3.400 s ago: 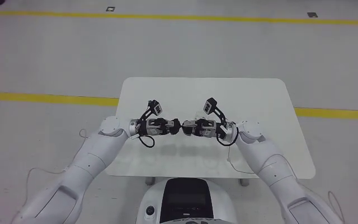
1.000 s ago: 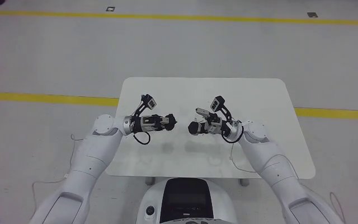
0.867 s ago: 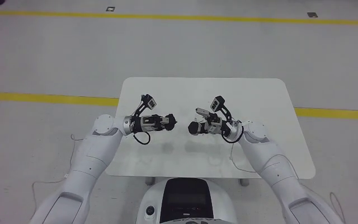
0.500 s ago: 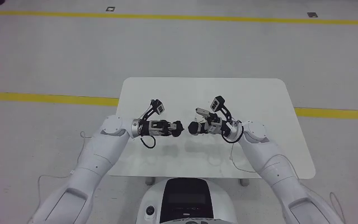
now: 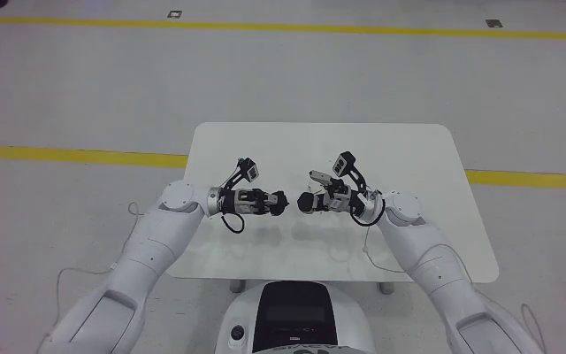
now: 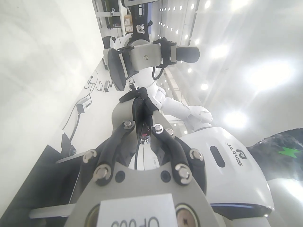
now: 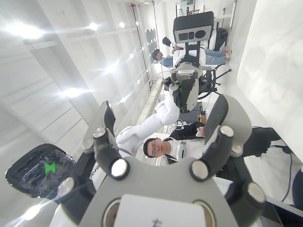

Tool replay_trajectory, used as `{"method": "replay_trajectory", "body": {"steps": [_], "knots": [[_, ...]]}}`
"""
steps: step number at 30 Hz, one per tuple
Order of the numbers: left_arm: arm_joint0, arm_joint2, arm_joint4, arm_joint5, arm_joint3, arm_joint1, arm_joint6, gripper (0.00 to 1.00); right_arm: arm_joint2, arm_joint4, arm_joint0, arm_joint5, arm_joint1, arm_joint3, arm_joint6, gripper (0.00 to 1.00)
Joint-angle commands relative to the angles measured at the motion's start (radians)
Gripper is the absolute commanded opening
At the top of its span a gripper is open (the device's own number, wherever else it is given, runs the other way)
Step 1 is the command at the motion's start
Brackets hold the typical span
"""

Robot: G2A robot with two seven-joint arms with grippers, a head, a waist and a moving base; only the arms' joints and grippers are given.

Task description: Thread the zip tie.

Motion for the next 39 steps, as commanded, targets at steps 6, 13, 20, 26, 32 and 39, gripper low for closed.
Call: {"method": "replay_trajectory", "body": {"steps": [6,13,20,26,32,39], "knots": [[0.008,0.002,-0.026,0.000,-0.021,0.006,0.000,0.00,0.000,0.000,0.000,0.000,0.000,0.000,0.000,1.00],[0.008,0.002,-0.026,0.000,-0.021,0.006,0.000,0.00,0.000,0.000,0.000,0.000,0.000,0.000,0.000,1.00],[0.008,0.002,-0.026,0.000,-0.021,0.006,0.000,0.00,0.000,0.000,0.000,0.000,0.000,0.000,0.000,1.00],[0.008,0.002,-0.026,0.000,-0.021,0.006,0.000,0.00,0.014,-0.028,-0.013,-0.001,0.005,-0.018,-0.047,1.00],[0.008,0.002,-0.026,0.000,-0.021,0.006,0.000,0.00,0.067,-0.203,-0.049,0.020,0.036,-0.088,-0.117,1.00],[0.008,0.002,-0.026,0.000,-0.021,0.006,0.000,0.00,0.102,-0.444,-0.083,0.068,0.065,-0.199,-0.232,1.00]]}}
